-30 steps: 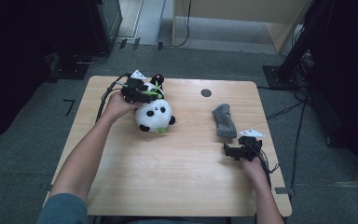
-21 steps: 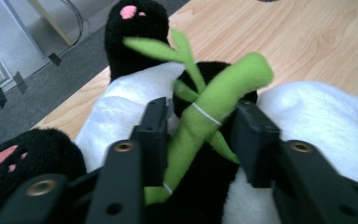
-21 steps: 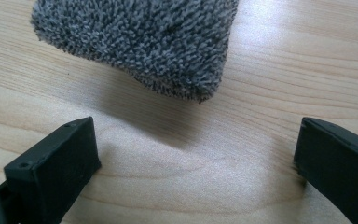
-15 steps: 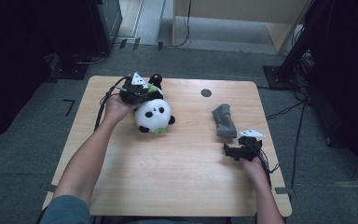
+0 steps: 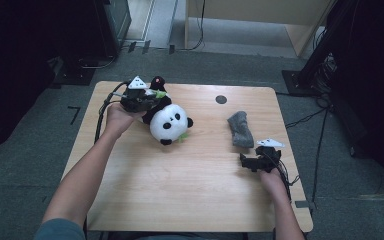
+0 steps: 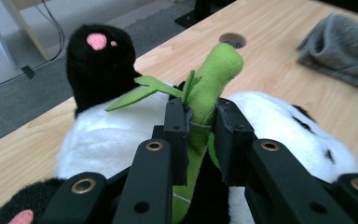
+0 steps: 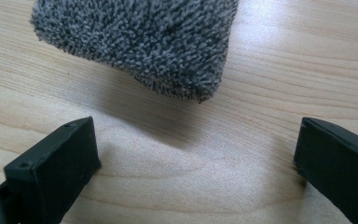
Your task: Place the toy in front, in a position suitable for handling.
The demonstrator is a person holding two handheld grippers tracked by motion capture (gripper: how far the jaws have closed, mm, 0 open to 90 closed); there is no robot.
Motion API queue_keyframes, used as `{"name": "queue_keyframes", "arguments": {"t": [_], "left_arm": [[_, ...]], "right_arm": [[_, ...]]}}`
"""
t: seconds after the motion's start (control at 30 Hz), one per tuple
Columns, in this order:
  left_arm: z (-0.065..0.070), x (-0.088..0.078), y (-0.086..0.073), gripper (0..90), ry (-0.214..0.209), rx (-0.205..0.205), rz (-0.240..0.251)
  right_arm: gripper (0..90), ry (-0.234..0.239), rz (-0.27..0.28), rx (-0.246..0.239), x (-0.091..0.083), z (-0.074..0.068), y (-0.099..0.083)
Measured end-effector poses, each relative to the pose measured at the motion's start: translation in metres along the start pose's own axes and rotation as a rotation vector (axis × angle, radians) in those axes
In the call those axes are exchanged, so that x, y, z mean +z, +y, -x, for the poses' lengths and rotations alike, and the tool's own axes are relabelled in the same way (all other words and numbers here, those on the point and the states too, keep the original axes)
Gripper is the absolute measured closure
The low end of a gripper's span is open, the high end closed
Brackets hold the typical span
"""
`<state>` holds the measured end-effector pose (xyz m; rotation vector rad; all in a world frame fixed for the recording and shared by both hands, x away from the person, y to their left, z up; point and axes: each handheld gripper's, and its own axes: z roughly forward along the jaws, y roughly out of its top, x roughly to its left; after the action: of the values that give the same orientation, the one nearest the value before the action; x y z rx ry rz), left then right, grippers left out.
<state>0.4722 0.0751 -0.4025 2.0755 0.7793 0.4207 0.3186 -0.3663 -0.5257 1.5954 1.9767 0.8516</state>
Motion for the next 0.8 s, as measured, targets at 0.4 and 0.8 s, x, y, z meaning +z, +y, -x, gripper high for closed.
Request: {"name": "queue_keyframes", "arguments": {"t": [0.4,0.8], "left_arm": [[0.026,-0.030,0.000,77.8,-0.070,0.001,0.019],[0.069,-0.052,-0.013,77.7,-0.200,-0.034,-0.010]], "right_arm": [[0.0,-0.002,0.000,0.000,0.000,0.000,0.000],[0.0,-0.005,0.000,0.001,-0.001,-0.001,-0.001]]}}
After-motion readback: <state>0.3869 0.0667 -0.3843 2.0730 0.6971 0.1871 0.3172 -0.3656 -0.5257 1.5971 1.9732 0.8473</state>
